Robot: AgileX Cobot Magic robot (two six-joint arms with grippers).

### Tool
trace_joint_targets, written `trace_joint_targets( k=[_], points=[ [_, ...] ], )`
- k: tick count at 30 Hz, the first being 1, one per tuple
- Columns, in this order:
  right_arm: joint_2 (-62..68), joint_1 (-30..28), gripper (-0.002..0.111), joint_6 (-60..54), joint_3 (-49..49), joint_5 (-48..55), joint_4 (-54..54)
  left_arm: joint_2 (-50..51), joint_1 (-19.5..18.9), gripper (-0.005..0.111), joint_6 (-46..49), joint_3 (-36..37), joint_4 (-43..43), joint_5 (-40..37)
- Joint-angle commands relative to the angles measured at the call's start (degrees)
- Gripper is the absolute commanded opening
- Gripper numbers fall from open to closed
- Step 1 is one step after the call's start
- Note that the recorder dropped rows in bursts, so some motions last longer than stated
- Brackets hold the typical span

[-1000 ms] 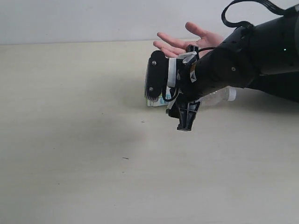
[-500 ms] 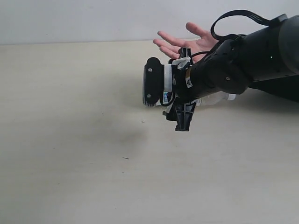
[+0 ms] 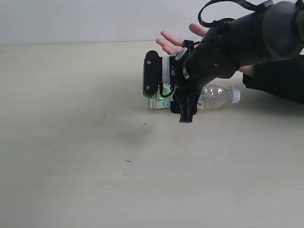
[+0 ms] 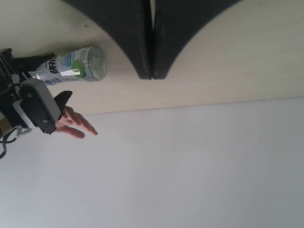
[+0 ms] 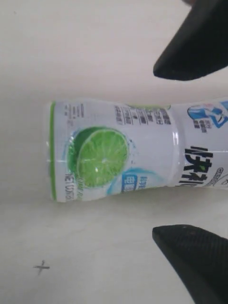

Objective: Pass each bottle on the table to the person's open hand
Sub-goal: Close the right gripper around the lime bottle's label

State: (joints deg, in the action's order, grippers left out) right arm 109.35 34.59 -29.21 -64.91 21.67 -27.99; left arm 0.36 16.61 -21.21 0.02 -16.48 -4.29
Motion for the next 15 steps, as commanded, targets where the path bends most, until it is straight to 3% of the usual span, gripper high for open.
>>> trace_joint_targets(
  k=[1,10,15],
  points=[
    [2.2,0.1,0.079,0.6,-0.8,0.2,-1.6,-0.4,0.0,0.000,0.0,0.0,-0.1,0.5],
    [4.8,0.1,0.079,14.6,-0.8,-0.6,-17.1,-0.4,0.0,0.000,0.0,0.0,-0.1,0.5],
    [4.8,0.1,0.079,16.8,-0.8,-1.6,-19.6,-0.4,0.0,0.000,0.0,0.0,-0.1,0.5]
  ],
)
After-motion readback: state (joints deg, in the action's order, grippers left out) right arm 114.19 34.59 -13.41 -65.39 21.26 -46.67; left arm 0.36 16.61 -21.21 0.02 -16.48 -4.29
